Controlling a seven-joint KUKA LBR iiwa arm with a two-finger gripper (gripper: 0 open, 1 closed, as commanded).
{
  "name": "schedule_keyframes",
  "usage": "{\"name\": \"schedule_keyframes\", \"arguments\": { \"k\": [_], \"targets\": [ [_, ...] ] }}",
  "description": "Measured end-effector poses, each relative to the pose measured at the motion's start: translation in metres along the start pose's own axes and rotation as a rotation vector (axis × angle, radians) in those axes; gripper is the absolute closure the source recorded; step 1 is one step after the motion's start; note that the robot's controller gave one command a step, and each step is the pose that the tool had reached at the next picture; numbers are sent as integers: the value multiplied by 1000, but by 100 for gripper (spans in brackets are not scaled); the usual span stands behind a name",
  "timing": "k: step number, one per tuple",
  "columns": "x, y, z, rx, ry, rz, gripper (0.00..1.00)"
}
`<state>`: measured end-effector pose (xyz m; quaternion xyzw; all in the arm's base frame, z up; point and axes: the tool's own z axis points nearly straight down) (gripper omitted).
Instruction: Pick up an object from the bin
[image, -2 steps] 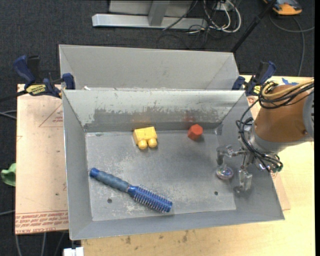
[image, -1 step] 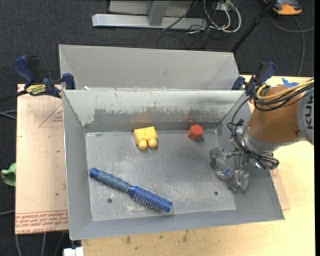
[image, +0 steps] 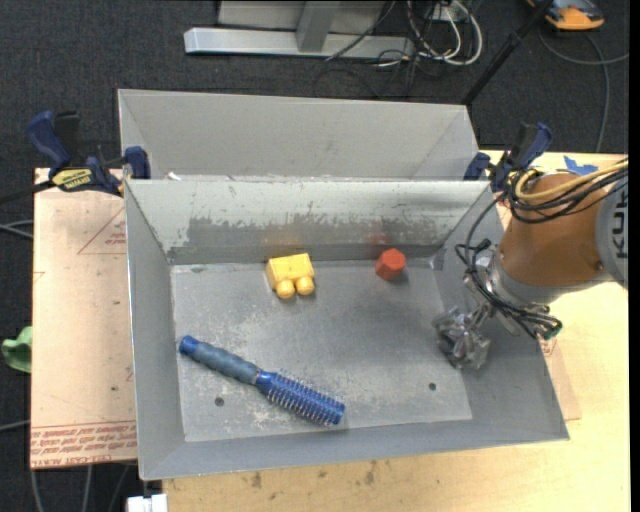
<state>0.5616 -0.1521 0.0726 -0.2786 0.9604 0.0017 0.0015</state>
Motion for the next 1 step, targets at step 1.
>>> {"name": "schedule_keyframes", "arguments": {
  "k": [1],
  "targets": [
    [13, 13, -142, 10, -5, -8, 100]
  ]
}}
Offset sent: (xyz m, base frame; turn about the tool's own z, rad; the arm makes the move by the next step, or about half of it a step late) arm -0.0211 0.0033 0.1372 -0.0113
